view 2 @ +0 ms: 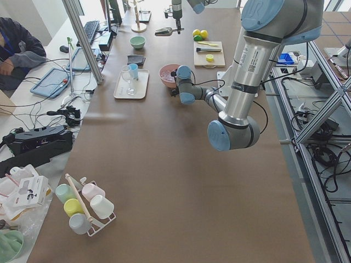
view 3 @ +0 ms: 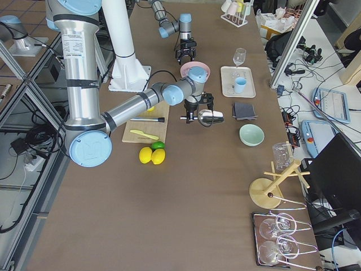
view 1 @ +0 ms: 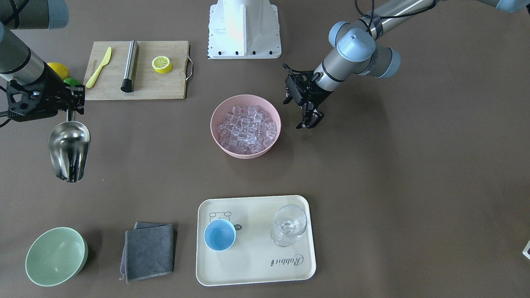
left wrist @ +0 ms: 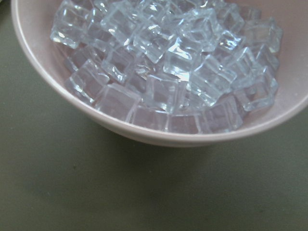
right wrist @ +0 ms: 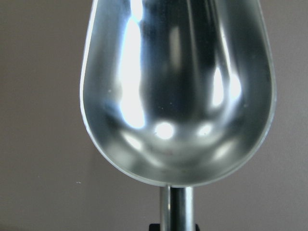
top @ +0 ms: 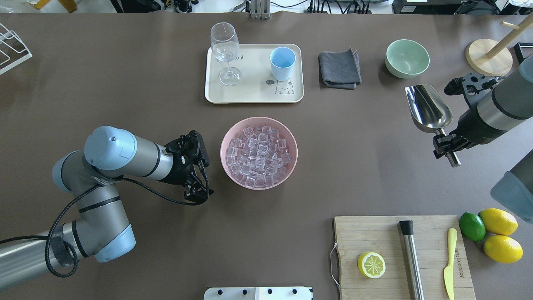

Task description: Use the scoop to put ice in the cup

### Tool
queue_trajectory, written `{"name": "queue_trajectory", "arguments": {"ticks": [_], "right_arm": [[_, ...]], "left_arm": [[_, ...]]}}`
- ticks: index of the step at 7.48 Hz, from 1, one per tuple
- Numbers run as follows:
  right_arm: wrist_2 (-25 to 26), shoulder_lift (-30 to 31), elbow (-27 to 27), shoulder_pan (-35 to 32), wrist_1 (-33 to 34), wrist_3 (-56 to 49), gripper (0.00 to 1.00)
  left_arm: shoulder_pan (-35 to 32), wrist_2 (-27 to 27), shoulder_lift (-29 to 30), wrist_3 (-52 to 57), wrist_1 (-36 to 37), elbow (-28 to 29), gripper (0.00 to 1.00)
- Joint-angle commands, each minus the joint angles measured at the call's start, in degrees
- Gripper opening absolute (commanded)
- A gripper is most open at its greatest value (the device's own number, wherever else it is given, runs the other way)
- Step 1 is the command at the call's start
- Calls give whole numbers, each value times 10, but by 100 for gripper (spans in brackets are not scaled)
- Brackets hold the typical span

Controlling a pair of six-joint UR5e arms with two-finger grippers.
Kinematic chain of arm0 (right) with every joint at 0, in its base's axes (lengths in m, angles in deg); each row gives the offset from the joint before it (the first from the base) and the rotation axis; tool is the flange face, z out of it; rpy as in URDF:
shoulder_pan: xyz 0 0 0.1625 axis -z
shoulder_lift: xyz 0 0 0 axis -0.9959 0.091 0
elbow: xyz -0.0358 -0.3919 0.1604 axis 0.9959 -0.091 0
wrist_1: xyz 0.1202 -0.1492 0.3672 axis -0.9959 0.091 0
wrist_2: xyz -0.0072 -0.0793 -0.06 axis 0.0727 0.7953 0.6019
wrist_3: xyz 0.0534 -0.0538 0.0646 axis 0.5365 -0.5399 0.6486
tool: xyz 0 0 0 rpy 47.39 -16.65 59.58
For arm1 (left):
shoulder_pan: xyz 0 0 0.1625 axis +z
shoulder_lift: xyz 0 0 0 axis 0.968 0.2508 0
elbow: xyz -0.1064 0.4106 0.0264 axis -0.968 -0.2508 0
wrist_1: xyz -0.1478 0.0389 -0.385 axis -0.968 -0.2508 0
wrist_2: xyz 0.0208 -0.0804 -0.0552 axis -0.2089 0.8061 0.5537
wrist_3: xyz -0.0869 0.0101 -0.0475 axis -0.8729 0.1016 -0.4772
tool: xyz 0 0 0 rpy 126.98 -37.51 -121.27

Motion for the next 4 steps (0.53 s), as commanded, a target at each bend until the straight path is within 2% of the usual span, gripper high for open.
{"name": "queue_trajectory", "arguments": {"ticks": [1,3,4], "right_arm": [[32,-11,2,-9,12,-155,0],[32,-24,5,-14,34,-215,0],[34,-49,31,-20,99,-284,0]], "left_arm": [[-19,22,37,69,-3,45,98],[-25,24,52,163,-1,67,98],[-33,38,64,164,-1,82,98]]}}
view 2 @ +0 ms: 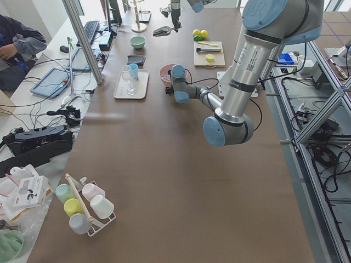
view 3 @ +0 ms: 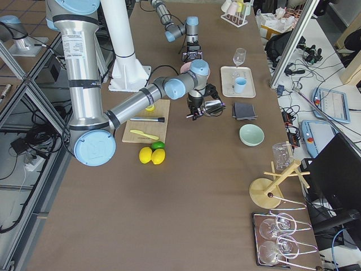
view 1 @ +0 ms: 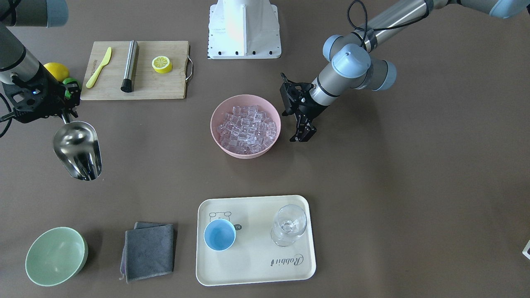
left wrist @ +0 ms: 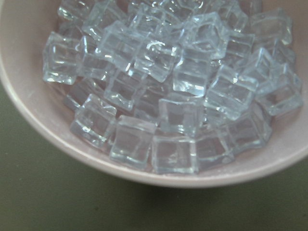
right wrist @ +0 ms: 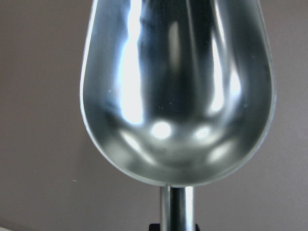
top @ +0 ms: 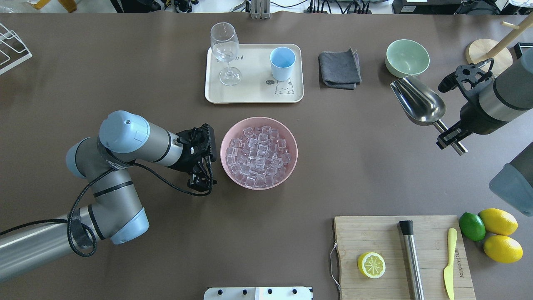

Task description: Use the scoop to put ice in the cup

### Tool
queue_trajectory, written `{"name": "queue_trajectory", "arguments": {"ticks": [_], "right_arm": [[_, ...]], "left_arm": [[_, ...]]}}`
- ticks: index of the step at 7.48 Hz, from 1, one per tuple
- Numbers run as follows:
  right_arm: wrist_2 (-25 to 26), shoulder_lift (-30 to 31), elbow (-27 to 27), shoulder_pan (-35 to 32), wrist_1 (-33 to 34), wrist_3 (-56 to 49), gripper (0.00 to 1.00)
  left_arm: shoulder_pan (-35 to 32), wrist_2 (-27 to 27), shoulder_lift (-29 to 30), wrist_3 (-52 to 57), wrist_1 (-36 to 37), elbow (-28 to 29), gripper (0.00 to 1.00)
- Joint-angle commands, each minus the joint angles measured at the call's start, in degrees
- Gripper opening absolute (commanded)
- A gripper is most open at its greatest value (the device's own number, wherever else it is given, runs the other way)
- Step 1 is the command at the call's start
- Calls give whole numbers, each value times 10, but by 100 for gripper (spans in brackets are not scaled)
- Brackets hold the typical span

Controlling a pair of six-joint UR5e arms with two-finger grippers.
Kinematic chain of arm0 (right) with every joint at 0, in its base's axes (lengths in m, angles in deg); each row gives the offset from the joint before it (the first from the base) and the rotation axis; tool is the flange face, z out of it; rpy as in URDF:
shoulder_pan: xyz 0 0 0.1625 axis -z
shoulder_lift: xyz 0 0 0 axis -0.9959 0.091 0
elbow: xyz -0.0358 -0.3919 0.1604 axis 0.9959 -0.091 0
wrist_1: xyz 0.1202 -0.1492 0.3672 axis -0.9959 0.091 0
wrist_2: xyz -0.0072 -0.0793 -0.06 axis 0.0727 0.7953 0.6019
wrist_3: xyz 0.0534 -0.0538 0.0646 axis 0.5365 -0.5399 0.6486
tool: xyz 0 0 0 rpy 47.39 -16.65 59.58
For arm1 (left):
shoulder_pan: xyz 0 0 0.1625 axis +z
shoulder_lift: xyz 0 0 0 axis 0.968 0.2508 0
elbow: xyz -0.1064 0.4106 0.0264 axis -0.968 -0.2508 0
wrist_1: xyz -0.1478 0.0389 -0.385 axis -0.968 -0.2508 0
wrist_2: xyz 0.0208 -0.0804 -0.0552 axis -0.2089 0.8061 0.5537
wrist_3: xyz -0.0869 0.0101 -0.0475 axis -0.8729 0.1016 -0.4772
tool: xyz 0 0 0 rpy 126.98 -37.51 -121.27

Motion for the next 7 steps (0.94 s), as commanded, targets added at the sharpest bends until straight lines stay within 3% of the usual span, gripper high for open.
{"name": "queue_trajectory", "arguments": {"ticks": [1,5,7], "right_arm": [[26,-50,66,-8,149,-145,0],[109,-153,75,12,315,-361,0],[178,-201,91,75,386,-387,0]], "left_arm": [[-20,23,36,35,1,43,99],[-16,26,61,35,0,64,98],[-20,47,56,35,-9,61,99]]}}
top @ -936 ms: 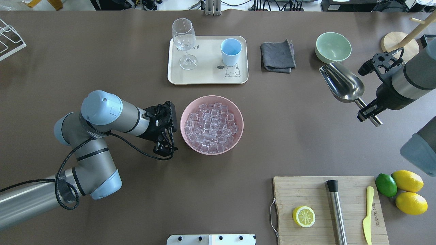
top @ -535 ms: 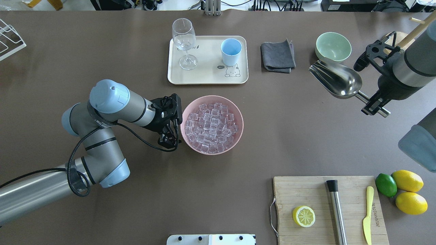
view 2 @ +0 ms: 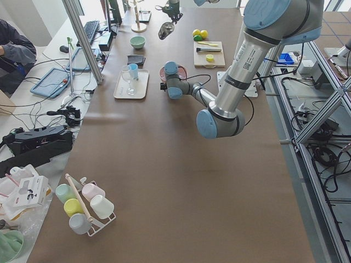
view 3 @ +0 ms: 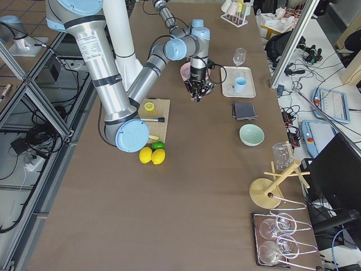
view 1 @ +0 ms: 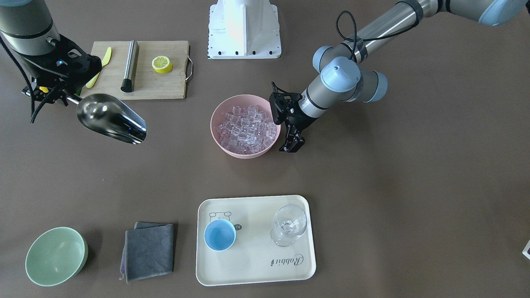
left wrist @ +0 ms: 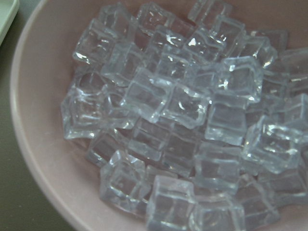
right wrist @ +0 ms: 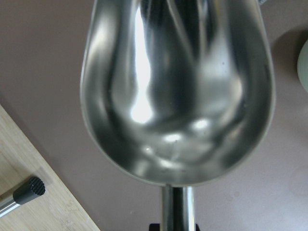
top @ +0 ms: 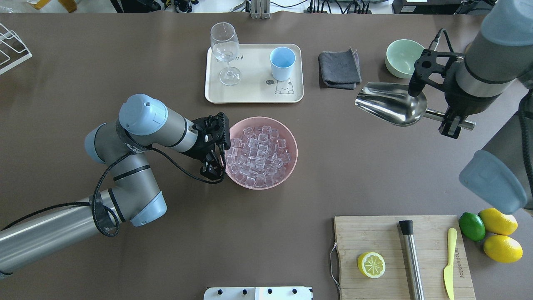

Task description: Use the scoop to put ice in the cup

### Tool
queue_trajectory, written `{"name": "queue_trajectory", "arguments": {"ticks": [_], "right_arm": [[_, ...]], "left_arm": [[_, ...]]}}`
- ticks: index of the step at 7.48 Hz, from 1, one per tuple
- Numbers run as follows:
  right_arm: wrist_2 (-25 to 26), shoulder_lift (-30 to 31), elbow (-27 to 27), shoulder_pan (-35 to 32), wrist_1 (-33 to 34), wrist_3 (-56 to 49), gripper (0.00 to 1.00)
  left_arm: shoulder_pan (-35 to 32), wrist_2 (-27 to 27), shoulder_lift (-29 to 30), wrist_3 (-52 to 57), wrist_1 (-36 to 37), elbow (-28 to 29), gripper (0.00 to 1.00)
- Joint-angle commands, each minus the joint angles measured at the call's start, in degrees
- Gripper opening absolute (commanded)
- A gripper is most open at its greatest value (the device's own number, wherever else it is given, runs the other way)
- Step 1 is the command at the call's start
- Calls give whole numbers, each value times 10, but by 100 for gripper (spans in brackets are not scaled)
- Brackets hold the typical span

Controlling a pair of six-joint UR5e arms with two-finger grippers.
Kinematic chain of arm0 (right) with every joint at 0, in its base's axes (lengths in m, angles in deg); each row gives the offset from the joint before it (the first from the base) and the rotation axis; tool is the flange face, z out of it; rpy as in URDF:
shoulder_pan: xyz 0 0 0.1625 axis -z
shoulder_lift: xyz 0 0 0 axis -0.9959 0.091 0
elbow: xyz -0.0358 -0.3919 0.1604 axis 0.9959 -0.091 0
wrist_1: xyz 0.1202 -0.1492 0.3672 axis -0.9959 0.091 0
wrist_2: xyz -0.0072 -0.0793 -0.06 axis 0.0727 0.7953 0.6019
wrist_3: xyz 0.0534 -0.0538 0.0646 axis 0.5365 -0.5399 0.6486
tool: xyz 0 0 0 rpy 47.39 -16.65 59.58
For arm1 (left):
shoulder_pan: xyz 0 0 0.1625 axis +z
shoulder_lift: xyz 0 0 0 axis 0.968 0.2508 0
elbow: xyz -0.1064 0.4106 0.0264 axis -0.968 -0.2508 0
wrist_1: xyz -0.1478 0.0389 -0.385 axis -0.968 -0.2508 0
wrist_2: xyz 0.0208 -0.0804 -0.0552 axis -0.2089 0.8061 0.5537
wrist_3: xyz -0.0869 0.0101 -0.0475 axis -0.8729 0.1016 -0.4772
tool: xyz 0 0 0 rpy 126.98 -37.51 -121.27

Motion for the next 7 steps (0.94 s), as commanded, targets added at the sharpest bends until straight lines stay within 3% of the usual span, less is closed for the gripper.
{"name": "queue_trajectory", "arguments": {"ticks": [1,3,4,7], "right_arm": [[66,-53,10,64,86,-67,0],[89,-128,-23,73,170,-132,0],[90,-210,-97,80,203,-152,0],[137,-319,-222,129,225,-154,0]], "left_arm": [[-8,33,-15,-1,-18,-4,99],[-16,47,-32,-2,-53,-5,99],[-16,47,-43,-5,-82,-3,99],[-20,36,-61,-6,-175,25,98]]}}
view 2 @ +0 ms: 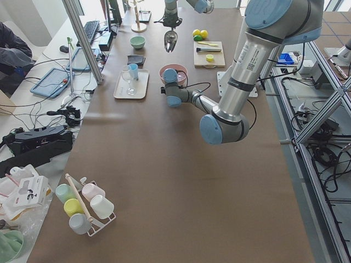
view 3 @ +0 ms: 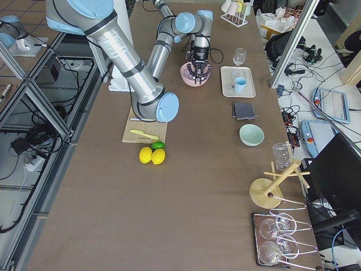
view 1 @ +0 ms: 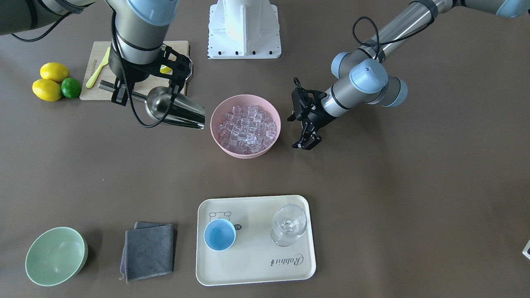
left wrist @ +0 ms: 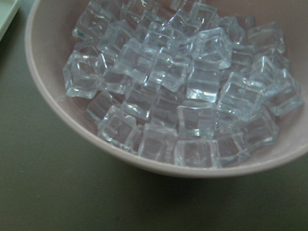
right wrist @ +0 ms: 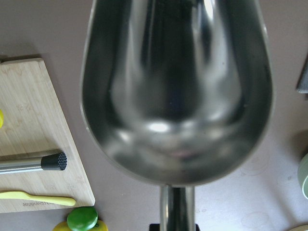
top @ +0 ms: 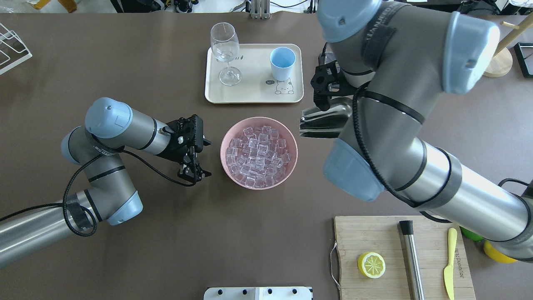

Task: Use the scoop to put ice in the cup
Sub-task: 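Swing the scoop over and lower it into the pink bowl with the right gripper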

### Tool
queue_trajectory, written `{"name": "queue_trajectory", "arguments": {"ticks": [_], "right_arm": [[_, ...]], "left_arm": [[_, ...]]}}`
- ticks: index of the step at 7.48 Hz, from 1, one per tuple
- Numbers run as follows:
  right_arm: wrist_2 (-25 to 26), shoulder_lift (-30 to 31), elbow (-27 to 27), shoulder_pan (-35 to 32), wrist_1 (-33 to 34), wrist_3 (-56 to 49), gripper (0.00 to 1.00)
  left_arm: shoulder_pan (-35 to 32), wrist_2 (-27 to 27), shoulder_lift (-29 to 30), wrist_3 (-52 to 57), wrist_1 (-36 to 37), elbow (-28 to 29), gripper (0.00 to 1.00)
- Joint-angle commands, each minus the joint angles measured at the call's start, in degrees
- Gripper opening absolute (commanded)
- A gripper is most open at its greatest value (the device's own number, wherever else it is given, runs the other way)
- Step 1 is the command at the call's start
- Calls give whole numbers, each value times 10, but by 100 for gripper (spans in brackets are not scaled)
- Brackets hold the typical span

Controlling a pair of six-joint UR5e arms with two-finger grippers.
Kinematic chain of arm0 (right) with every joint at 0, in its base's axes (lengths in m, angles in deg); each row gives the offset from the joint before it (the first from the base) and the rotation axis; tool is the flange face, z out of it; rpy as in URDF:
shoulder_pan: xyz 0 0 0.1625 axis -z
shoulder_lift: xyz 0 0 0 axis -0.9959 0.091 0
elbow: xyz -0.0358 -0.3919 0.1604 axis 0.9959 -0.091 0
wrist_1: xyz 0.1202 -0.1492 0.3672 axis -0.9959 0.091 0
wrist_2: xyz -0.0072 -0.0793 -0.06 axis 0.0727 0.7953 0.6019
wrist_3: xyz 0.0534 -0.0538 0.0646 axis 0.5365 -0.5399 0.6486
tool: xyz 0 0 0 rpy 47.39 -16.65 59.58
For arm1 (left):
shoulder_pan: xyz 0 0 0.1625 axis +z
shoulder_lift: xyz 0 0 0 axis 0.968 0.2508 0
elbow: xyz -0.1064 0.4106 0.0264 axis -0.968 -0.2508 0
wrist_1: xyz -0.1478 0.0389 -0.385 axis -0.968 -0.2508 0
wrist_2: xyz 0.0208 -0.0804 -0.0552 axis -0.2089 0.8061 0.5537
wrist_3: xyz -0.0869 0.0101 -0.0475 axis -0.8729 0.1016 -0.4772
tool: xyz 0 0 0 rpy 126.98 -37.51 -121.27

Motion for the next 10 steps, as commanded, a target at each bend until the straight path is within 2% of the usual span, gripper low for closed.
{"name": "queue_trajectory", "arguments": {"ticks": [1,2,3,4,5,6,10], "right_arm": [[35,-59,-79,46,15,-2,0],[39,-66,-104,53,15,-1,0],[48,-94,-152,60,14,0,0],[52,-103,-176,62,13,3,0],[53,-108,-195,65,11,6,0],[53,-109,-199,66,11,7,0],[53,-127,-233,90,11,30,0]], "left_arm": [[-1,-5,-4,-1,-106,43,99],[0,-7,5,-1,-151,73,98],[-3,-17,3,-2,-182,84,98],[-3,-21,6,-22,-191,84,99],[-1,-21,10,-93,-200,84,99],[1,-22,17,-142,-200,85,98],[17,-16,37,-142,-218,100,98]]}}
